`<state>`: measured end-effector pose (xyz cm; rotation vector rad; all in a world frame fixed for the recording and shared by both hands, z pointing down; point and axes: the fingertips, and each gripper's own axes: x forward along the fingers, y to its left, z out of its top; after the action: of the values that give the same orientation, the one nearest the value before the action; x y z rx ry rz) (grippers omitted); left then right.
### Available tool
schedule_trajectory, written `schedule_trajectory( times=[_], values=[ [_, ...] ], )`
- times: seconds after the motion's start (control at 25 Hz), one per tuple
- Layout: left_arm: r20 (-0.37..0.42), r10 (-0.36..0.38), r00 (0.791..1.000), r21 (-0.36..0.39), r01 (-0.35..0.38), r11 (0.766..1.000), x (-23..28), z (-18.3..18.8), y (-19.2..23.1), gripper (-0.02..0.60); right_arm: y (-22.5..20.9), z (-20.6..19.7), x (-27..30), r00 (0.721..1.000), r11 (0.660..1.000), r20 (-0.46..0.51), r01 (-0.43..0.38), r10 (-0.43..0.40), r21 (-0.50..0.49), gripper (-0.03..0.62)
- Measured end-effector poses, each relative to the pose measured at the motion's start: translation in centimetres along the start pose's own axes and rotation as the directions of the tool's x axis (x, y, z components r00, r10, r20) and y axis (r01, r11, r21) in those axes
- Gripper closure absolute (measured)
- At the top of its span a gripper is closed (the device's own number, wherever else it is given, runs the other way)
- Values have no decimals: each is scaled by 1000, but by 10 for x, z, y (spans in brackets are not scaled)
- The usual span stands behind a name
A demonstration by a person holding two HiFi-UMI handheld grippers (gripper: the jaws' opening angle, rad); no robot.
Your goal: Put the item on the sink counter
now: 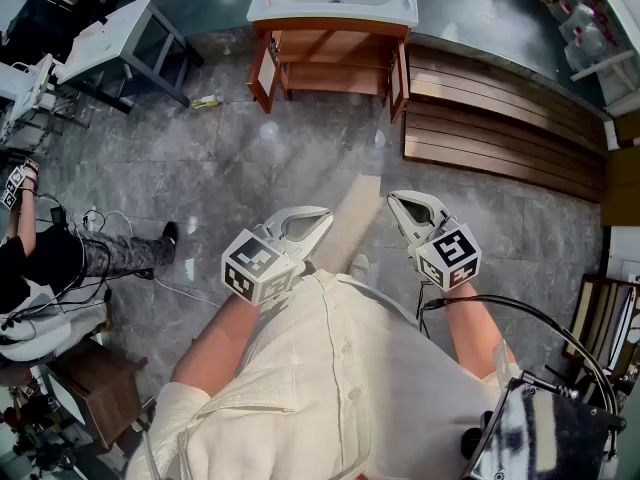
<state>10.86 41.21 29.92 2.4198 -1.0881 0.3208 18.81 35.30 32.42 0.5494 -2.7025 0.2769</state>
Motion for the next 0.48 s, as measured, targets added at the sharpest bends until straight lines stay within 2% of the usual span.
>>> schedule_trajectory(
  times=[0.24,0.48],
  values=[
    [17,-9,1000,5,9,1000,-50,-4,41,576,38,34,44,1000,1000,12,19,-18,-20,591],
    [40,-13,999,2,13,1000,-78,7,86,577,52,58,88,1000,999,-19,0,-1,-37,589]
  ],
)
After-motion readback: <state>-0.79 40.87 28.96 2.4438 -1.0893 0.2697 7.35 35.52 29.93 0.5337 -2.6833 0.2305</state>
